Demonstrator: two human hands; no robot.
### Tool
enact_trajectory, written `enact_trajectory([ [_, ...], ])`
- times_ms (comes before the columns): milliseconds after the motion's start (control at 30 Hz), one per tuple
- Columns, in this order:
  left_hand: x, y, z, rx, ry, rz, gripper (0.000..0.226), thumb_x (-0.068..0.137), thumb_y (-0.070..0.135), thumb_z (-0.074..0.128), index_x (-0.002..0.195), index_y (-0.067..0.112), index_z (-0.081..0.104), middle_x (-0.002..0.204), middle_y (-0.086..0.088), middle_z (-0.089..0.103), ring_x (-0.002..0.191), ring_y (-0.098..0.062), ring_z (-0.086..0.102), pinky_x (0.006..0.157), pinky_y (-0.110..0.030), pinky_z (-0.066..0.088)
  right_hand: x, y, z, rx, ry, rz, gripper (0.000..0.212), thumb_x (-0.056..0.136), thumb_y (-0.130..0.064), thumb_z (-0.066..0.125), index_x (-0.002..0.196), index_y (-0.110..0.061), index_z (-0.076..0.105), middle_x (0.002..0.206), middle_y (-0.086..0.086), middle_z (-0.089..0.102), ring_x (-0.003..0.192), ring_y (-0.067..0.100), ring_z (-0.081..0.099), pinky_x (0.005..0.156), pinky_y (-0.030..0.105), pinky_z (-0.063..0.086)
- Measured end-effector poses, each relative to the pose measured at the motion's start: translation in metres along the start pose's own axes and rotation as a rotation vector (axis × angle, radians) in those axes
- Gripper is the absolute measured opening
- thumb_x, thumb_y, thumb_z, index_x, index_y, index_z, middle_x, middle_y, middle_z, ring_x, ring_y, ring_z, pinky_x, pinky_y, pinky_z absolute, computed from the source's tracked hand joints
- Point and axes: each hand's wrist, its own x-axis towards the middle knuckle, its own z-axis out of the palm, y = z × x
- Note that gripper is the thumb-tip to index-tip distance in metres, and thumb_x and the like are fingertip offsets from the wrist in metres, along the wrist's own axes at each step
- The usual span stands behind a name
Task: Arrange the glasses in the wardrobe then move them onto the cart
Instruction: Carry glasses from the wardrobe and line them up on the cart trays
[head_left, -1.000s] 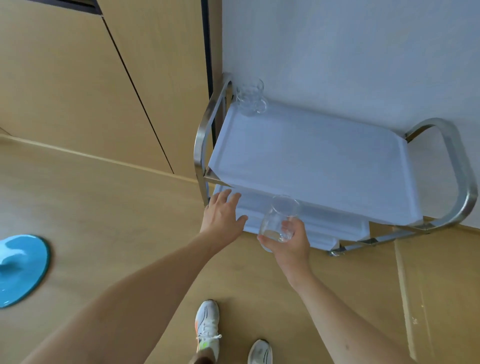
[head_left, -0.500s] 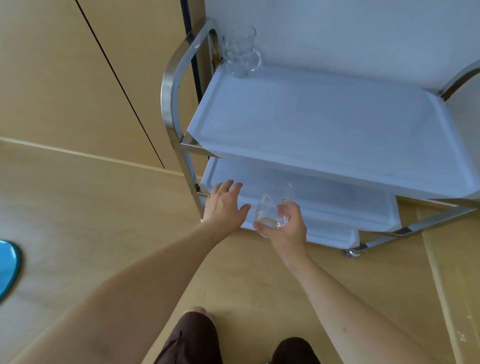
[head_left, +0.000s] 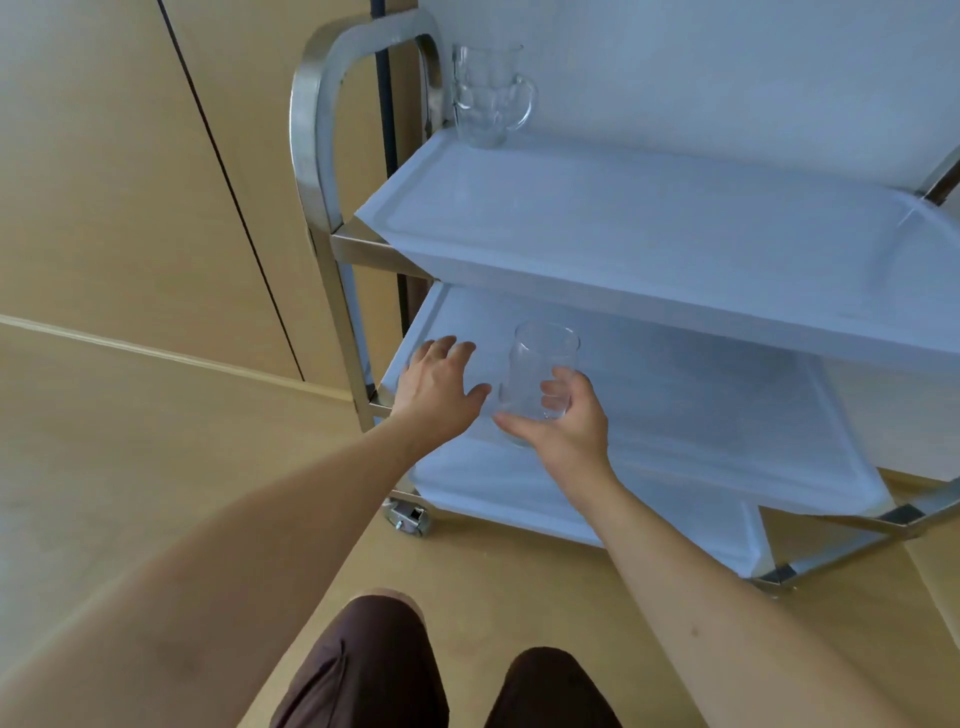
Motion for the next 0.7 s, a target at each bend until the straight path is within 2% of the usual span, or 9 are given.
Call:
enact_trajectory([
  [100, 0.010, -0.013, 0.010, 0.029, 0.030, -0.003, 0.063, 0.096, 0.046, 0.061, 0.151, 0.021, 0.041, 0.160, -0.009, 0.036, 0.150, -0.031, 0.024, 0.117, -0.050, 0.033, 0.019, 0.008, 0.009, 0.024, 0.006, -0.036, 0.080, 0.060, -0.035, 0.097, 0.124, -0.036, 0.048, 0.116, -0.012, 0.060, 0.109, 0.005, 0.059, 0.081, 0.017, 0.047],
  [233, 0.024, -0.030, 0.026, 0.053, 0.039, -0.027, 0.061, 0.098, 0.045, 0.058, 0.151, 0.020, 0.041, 0.160, -0.008, 0.037, 0.149, -0.031, 0.024, 0.115, -0.051, 0.035, 0.041, 0.021, 0.028, 0.031, -0.029, -0.077, 0.083, 0.059, -0.038, 0.097, 0.126, -0.036, 0.048, 0.118, -0.012, 0.059, 0.111, 0.008, 0.059, 0.089, 0.024, 0.050],
  [333, 0.038, -0.042, 0.034, 0.069, 0.055, -0.013, 0.057, 0.100, 0.042, 0.056, 0.149, 0.017, 0.044, 0.154, -0.007, 0.044, 0.144, -0.030, 0.031, 0.113, -0.048, 0.037, 0.060, 0.028, 0.041, 0.022, -0.035, -0.111, 0.083, 0.057, -0.040, 0.097, 0.124, -0.037, 0.048, 0.115, -0.014, 0.058, 0.109, 0.006, 0.060, 0.085, 0.020, 0.048],
  [433, 0.056, -0.049, 0.039, 0.090, 0.060, -0.012, 0.056, 0.100, 0.044, 0.053, 0.150, 0.018, 0.044, 0.151, -0.005, 0.047, 0.139, -0.030, 0.037, 0.112, -0.047, 0.037, 0.080, 0.034, 0.050, 0.022, -0.020, -0.139, 0.085, 0.057, -0.039, 0.098, 0.127, -0.033, 0.049, 0.115, -0.013, 0.059, 0.108, 0.005, 0.060, 0.083, 0.016, 0.045],
  [533, 0.074, -0.055, 0.044, 0.130, 0.043, -0.038, 0.056, 0.101, 0.047, 0.050, 0.151, 0.023, 0.042, 0.151, -0.001, 0.046, 0.139, -0.029, 0.036, 0.110, -0.046, 0.038, 0.099, 0.041, 0.056, 0.036, 0.013, -0.159, 0.090, 0.058, -0.036, 0.098, 0.132, -0.028, 0.049, 0.115, -0.012, 0.059, 0.107, 0.007, 0.061, 0.089, 0.022, 0.048],
  [700, 0.097, -0.061, 0.060, 0.135, 0.076, -0.018, 0.051, 0.099, 0.049, 0.048, 0.143, 0.023, 0.050, 0.135, -0.001, 0.055, 0.130, -0.028, 0.043, 0.103, -0.045, 0.041, 0.129, 0.047, 0.060, -0.006, 0.018, -0.220, 0.094, 0.058, -0.035, 0.098, 0.136, -0.025, 0.048, 0.118, -0.006, 0.059, 0.107, 0.010, 0.061, 0.085, 0.018, 0.046],
])
